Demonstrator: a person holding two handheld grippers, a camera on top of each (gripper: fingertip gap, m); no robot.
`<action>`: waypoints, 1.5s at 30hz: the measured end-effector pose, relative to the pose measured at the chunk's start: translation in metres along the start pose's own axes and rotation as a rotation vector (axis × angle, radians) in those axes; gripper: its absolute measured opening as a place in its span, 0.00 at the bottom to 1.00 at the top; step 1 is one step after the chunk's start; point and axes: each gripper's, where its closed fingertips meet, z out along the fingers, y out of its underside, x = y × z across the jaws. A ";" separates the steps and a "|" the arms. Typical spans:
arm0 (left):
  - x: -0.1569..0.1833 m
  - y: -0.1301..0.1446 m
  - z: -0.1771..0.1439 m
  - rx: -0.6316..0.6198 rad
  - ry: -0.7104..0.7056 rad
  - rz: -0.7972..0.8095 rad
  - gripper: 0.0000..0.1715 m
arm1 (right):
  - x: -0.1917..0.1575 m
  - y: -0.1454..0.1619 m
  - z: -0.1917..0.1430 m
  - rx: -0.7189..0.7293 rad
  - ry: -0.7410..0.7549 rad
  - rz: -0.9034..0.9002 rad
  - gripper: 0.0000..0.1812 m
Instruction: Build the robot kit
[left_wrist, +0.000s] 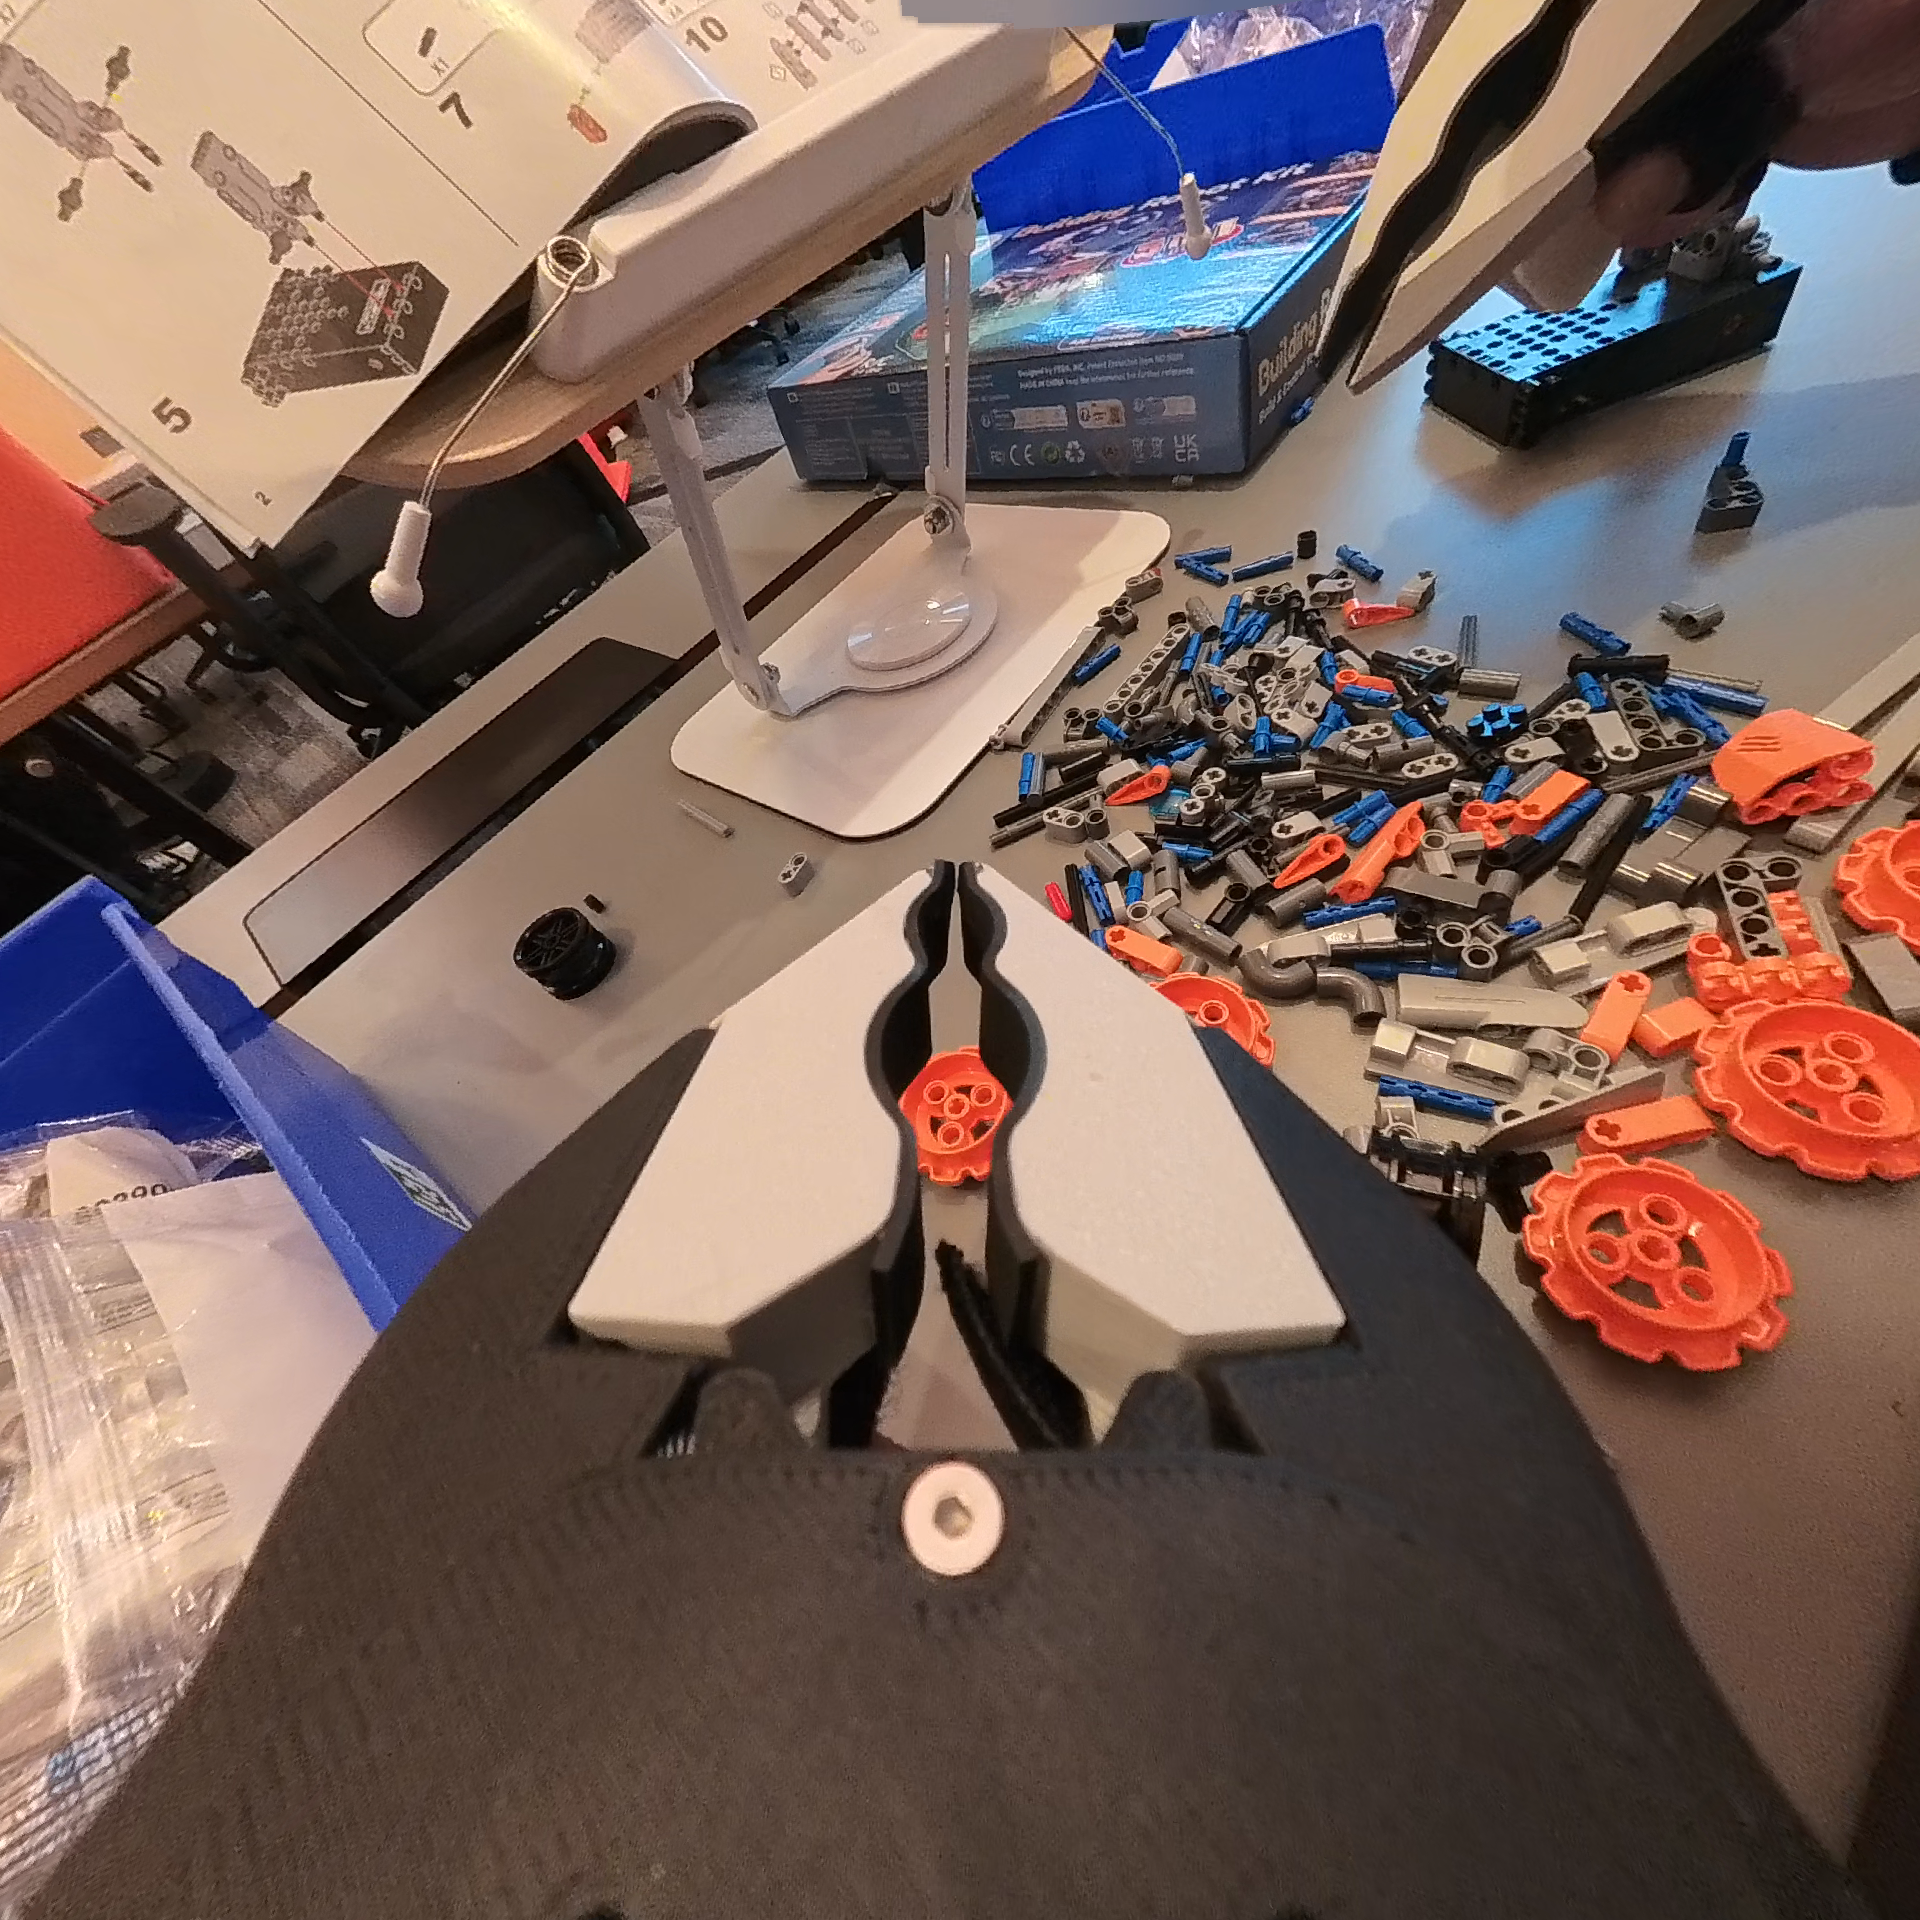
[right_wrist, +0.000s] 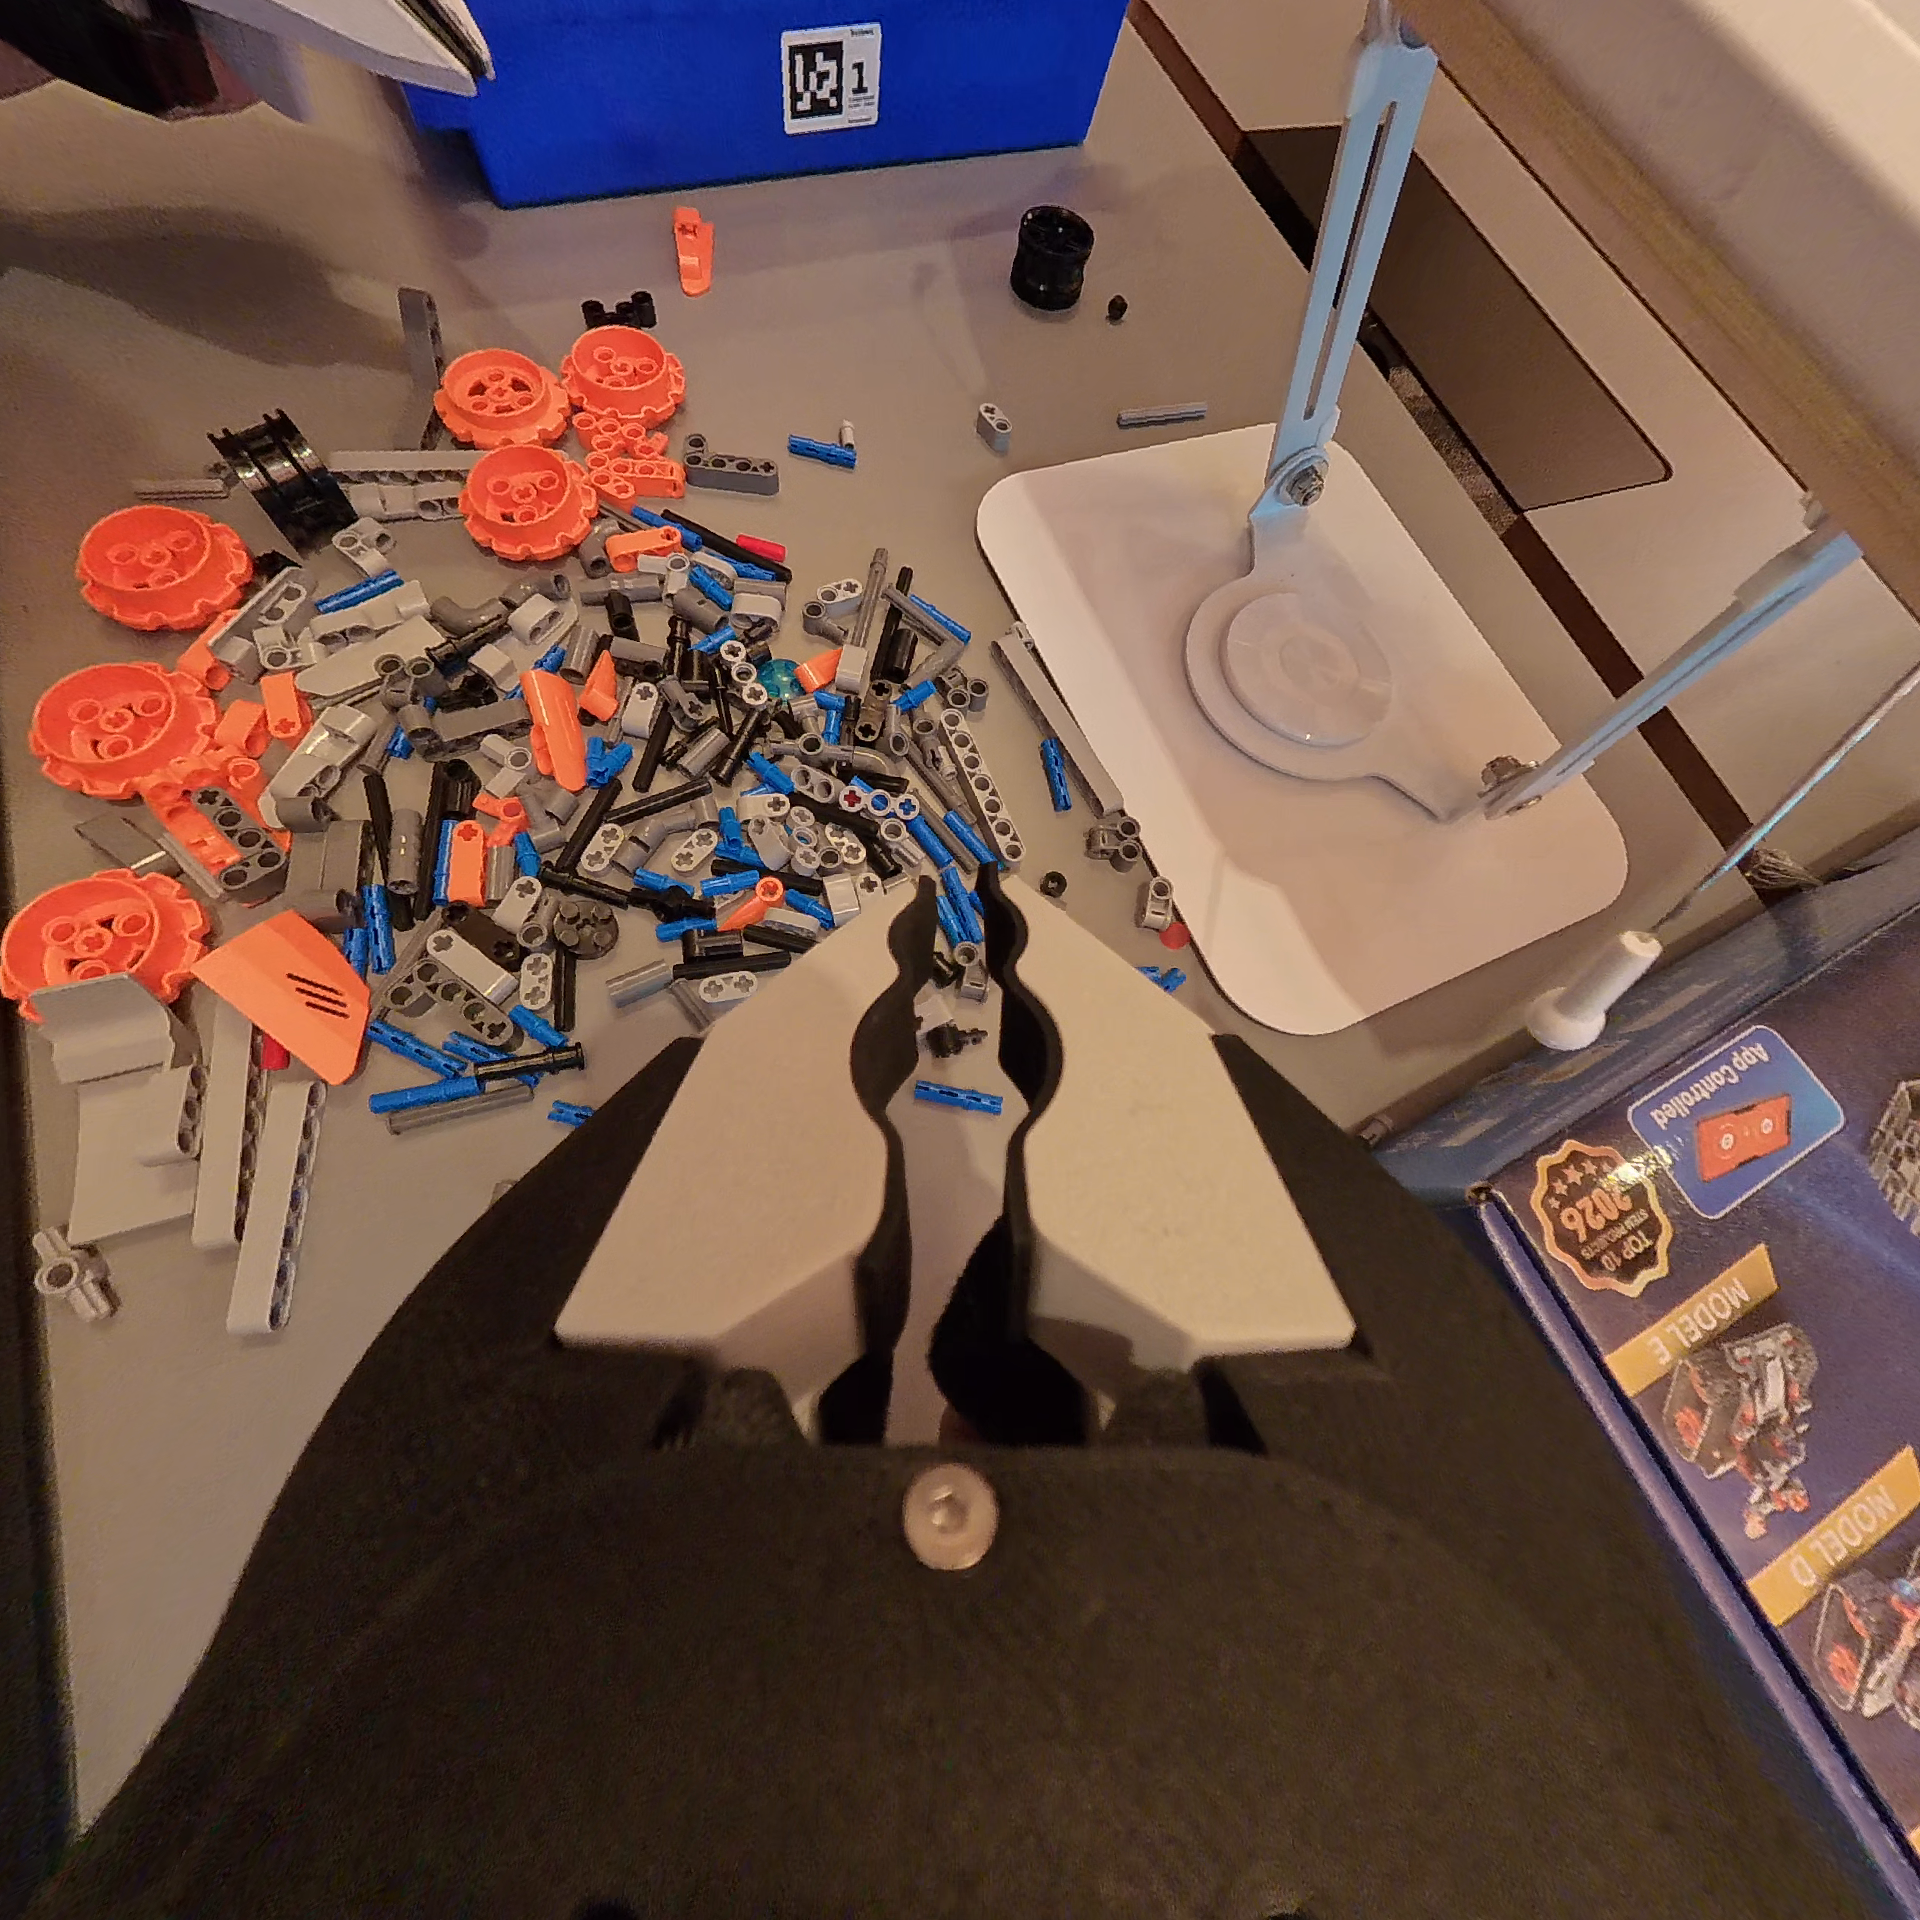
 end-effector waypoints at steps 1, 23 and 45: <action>0.000 0.000 0.000 0.000 0.002 0.000 0.00 | 0.000 0.000 0.000 -0.001 -0.001 -0.001 0.04; 0.063 0.024 0.039 -0.292 0.283 0.121 0.06 | -0.002 0.002 0.005 -0.003 -0.011 0.005 0.04; 0.098 0.023 0.074 -0.403 0.542 0.107 0.05 | -0.018 0.005 0.017 -0.006 -0.086 0.008 0.04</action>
